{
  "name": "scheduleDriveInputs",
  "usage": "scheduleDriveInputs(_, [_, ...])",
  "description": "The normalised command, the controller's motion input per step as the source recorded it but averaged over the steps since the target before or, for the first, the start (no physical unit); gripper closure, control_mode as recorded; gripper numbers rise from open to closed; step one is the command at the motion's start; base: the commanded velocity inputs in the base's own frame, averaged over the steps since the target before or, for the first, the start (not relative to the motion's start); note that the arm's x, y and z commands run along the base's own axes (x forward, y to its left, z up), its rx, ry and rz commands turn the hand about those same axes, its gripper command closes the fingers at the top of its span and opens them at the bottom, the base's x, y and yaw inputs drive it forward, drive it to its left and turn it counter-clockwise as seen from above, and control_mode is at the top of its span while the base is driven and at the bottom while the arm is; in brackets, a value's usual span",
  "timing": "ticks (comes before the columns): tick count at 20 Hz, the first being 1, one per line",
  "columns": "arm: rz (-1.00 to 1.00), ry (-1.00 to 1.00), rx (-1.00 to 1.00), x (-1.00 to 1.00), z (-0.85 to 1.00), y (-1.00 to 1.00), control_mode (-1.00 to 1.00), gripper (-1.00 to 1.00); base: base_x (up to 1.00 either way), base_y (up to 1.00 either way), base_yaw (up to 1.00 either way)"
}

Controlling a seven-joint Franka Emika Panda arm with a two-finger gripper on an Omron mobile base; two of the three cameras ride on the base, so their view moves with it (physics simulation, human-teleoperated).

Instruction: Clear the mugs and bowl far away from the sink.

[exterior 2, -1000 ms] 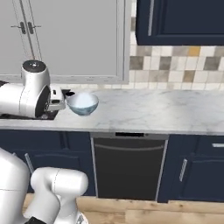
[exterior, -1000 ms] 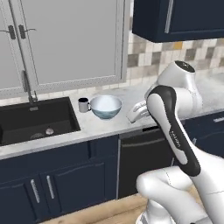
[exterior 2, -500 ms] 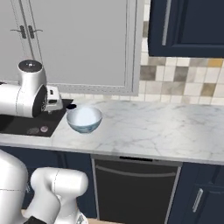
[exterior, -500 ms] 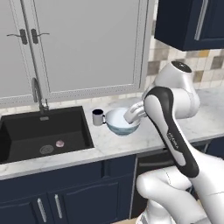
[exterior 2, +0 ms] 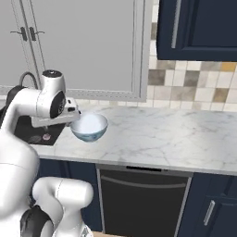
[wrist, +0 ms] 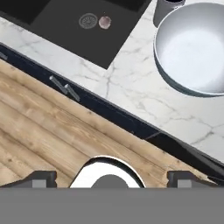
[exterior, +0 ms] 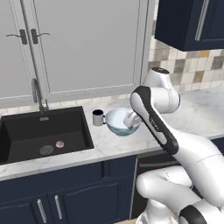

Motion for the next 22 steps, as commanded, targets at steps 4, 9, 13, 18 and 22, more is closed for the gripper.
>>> scheduleDriveInputs(4, [0.18,0.11,-0.24,0.82,-0.52,0.0,-1.0,-1.0,0.0,0.0,0.0])
scheduleDriveInputs(9, [0.08,0.04,-0.17,0.72,-0.69,0.14,-1.0,-1.0,0.0,0.0,0.0])
scheduleDriveInputs(13, [0.05,0.0,-0.11,0.69,-0.66,0.07,-1.0,-1.0,0.0,0.0,0.0])
scheduleDriveInputs(18, [0.05,0.0,-0.05,0.66,-0.51,0.0,-1.0,-1.0,0.0,0.0,0.0])
scheduleDriveInputs(22, [0.04,0.0,-0.02,0.57,-0.43,0.0,-1.0,-1.0,0.0,0.0,0.0])
